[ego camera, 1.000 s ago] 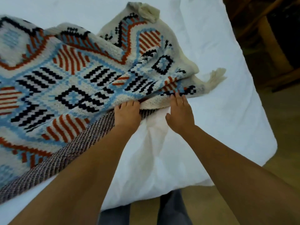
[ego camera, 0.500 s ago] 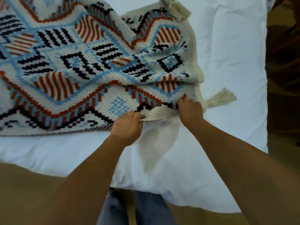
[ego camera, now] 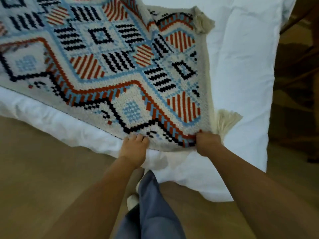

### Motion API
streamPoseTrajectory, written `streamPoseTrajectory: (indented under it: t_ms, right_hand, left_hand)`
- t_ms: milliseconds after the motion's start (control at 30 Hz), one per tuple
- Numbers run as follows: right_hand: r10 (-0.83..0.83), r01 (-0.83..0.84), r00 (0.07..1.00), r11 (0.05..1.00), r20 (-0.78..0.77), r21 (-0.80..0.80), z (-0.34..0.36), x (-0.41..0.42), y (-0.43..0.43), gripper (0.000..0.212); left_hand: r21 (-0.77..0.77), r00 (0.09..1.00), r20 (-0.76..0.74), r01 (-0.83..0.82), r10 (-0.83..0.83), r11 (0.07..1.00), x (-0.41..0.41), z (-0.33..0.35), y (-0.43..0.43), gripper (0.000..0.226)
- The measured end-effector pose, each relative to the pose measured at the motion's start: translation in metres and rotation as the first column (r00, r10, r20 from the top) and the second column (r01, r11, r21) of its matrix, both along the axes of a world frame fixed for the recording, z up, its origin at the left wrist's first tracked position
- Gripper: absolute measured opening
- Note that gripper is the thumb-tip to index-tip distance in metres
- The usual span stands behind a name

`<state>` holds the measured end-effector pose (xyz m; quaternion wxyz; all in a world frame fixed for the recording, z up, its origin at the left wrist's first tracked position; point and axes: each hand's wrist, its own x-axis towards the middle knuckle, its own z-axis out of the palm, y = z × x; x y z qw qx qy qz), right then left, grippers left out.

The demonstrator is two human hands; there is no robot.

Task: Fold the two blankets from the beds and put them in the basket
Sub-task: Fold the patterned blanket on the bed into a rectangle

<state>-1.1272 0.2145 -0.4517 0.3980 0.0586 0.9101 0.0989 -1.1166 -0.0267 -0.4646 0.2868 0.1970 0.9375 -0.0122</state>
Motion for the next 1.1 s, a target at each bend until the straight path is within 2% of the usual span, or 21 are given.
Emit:
streamPoseTrajectory:
  t_ms: [67,200,267,333,400,467,567,700,833,900,1033,1100]
  right_hand:
    - [-0.020,0.016,0.995,0.999,-0.099,-0.039,-0.002,0.019,0.003,0.049]
    - [-0.049,0.025,0.954,0.996,-0.295,-0.082,-0.005,0.049,0.021,0.069]
    - [-0.203,0.161,0.924,0.975,-0.324,-0.151,-0.007,0.058,0.034,0.079]
    - [-0.357,0.260,0.863,0.921,-0.358,-0.292,-0.010,0.060,0.045,0.082]
    - [-0.372,0.217,0.827,0.903,-0.421,-0.371,-0.014,0.058,0.051,0.075]
    - [-0.339,0.168,0.810,0.916,-0.478,-0.365,-0.017,0.054,0.057,0.060]
    - [-0.408,0.246,0.798,0.892,-0.444,-0.378,-0.018,0.045,0.063,0.042]
    - [-0.272,0.082,0.833,0.922,-0.482,-0.379,-0.018,0.042,0.067,0.027]
    - [-0.194,0.000,0.847,0.931,-0.495,-0.365,-0.013,0.048,0.077,0.024]
    - [-0.220,-0.005,0.848,0.907,-0.483,-0.421,-0.009,0.048,0.080,0.022]
    - [-0.206,-0.118,0.844,0.830,-0.496,-0.545,0.002,0.047,0.086,0.009]
    - [-0.242,-0.104,0.866,0.768,-0.437,-0.632,0.004,0.049,0.087,0.010]
  left_hand:
    - [-0.001,0.999,-0.018,-0.043,0.043,0.999,0.014,-0.003,0.009,0.046]
    - [0.095,0.992,-0.100,-0.066,0.076,0.993,0.034,-0.004,0.035,0.046]
    - [0.112,0.991,-0.118,-0.050,0.063,0.992,0.042,-0.006,0.050,0.047]
    - [0.112,0.986,-0.168,0.004,0.015,0.994,0.047,-0.010,0.067,0.050]
    - [0.113,0.978,-0.206,0.025,-0.001,0.993,0.050,-0.015,0.083,0.053]
    - [0.092,0.979,-0.201,0.014,0.005,0.996,0.051,-0.019,0.098,0.057]
    - [0.041,0.983,-0.178,-0.038,0.045,0.998,0.051,-0.021,0.121,0.051]
    - [0.057,0.961,-0.238,-0.128,0.138,0.990,0.048,-0.022,0.134,0.031]
    - [0.065,0.943,-0.261,-0.198,0.208,0.978,0.049,-0.021,0.130,0.030]
    - [0.098,0.934,-0.271,-0.215,0.234,0.972,0.053,-0.018,0.132,0.029]
    - [0.129,0.914,-0.307,-0.236,0.265,0.963,0.063,-0.012,0.133,0.032]
    - [0.156,0.904,-0.309,-0.259,0.296,0.953,0.066,-0.008,0.131,0.032]
